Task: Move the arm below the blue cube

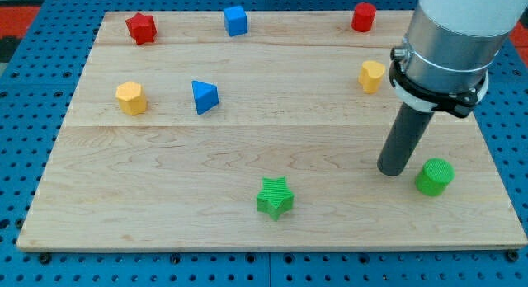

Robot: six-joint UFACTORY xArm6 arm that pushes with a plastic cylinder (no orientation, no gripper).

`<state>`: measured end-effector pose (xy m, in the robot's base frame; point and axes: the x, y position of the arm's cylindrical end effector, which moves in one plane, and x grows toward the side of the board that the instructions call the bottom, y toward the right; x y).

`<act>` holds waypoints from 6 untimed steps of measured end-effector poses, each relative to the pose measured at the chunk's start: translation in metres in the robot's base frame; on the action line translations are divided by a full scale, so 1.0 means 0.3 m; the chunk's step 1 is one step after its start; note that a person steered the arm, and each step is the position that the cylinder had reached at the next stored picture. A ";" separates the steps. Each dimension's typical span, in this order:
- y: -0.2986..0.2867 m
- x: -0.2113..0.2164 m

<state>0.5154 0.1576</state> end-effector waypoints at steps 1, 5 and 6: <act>0.083 -0.057; -0.268 -0.441; -0.562 -0.639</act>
